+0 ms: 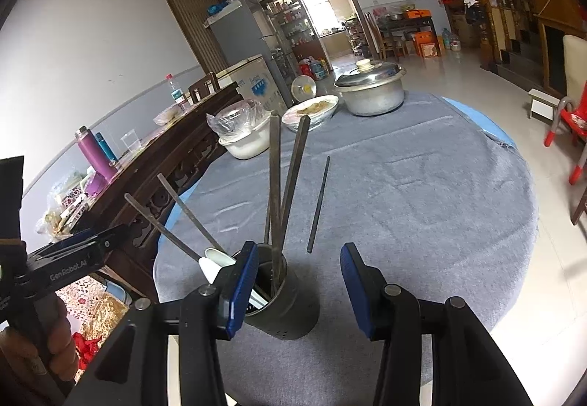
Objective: Organize utensils
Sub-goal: 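Move both open tools back over the last two chopsticks on the cloth, then close the right tool on a chopstick while the left tool grasps the last chopstick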
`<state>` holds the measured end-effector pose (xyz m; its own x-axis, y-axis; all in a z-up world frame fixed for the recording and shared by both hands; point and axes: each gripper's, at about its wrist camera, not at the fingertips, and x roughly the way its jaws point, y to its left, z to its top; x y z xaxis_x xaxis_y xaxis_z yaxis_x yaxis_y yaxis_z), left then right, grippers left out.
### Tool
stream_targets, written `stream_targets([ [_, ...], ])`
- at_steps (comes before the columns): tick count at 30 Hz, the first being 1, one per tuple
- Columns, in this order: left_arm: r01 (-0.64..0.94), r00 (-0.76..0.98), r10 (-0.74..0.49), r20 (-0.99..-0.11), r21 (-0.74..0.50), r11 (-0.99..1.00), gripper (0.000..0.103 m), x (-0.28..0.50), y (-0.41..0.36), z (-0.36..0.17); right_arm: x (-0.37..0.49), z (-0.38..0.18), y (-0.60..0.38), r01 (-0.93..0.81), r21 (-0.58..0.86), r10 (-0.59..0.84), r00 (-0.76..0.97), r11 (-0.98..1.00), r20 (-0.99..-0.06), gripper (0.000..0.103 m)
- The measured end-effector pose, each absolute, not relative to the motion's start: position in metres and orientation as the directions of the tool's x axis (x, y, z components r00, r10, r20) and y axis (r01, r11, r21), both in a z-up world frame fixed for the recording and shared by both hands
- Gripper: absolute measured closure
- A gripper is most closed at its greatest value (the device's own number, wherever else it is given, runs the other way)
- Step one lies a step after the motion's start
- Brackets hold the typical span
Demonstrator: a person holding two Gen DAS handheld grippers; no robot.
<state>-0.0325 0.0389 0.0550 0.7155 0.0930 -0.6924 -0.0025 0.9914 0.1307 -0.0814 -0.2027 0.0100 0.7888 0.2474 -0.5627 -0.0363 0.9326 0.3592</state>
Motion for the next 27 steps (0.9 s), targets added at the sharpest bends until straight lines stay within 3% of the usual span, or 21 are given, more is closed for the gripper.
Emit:
stream_targets([
  [9,0.002,0.684,0.083,-0.725,0.116,0.993,0.025,-0.02,0.057,0.041,-0.073,0.007,-0.205,-0.023,0.337,0.227,0.781,0.941,-0.581,0.053],
  [17,-0.014,0.6,0.068,-0.797,0.075,0.997,0.025,0.025,0.104,0.019,-0.044,-0.008,-0.264,0.121,0.366,0.153,0.758,0.923,-0.634,0.053],
  [27,0.048,0.404,-0.042,-0.914,-0.025,0.999,0.025,0.148,0.107,-0.023,0.098,-0.033,-0.284,0.084,0.365,0.249,0.588,0.927,-0.769,0.053],
])
